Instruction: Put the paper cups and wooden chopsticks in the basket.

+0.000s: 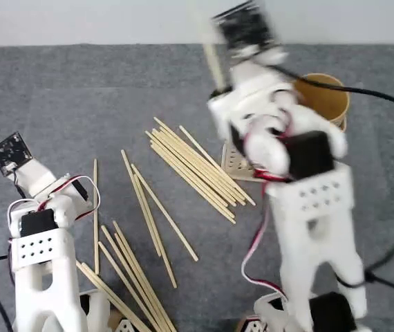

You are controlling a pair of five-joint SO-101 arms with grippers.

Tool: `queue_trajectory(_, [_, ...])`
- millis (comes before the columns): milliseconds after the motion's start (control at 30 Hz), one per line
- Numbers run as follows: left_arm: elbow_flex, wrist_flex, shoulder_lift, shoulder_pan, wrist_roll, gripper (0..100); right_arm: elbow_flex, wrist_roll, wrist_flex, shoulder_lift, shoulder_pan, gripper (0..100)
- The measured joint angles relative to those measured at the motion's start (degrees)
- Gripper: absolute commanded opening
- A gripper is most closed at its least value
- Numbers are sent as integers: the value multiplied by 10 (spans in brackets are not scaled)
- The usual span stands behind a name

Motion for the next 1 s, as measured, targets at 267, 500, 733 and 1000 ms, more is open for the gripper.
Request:
queue_trajectory(267, [0,0,0,0,0,14,15,-51,-147,-18,76,8])
queue_trajectory(500, [0,0,0,0,0,14,193,-52,-332,-35,102,7])
queue_trajectory(733, [0,0,0,0,0,14,396,-43,-504,-69,103,9])
queue_trajectory(1000, [0,0,0,0,0,14,432,-29,-508,-70,103,231])
